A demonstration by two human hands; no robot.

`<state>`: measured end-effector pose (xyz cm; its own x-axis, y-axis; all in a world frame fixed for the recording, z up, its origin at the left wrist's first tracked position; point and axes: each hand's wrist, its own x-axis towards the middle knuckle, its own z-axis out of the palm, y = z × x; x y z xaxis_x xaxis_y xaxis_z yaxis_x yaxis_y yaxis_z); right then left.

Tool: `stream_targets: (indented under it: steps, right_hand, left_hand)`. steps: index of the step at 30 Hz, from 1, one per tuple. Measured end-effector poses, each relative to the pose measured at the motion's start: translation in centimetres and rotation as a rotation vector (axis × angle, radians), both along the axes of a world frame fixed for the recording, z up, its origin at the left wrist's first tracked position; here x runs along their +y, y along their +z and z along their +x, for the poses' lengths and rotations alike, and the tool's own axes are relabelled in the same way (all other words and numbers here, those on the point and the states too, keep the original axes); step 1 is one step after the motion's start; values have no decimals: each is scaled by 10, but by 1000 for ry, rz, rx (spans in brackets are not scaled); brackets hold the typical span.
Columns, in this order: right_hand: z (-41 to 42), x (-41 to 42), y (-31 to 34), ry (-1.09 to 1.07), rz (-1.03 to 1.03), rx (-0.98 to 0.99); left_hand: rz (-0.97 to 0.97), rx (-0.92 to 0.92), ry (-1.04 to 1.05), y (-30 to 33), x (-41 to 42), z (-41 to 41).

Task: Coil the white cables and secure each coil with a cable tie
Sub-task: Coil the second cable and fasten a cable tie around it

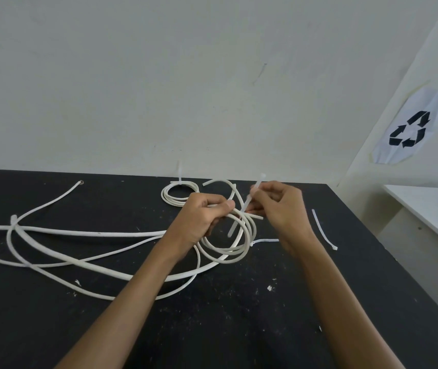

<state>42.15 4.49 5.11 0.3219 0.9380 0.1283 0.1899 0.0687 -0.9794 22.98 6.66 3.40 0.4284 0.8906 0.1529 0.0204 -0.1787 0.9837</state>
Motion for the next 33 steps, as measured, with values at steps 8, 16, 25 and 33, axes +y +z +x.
stream_targets:
  steps: [8, 16, 25, 33]
  right_hand:
    - [-6, 0, -1, 115, -129, 25]
    - [-8, -1, -11, 130, -80, 50]
    - [-1, -10, -13, 374, -19, -27]
    - [-3, -10, -18, 364, -4, -218]
  left_hand:
    - [-17, 60, 123, -12, 4, 9]
    - [-103, 19, 91, -14, 5, 8]
    - [-206, -102, 187, -22, 14, 5]
    - [-297, -137, 192, -28, 15, 7]
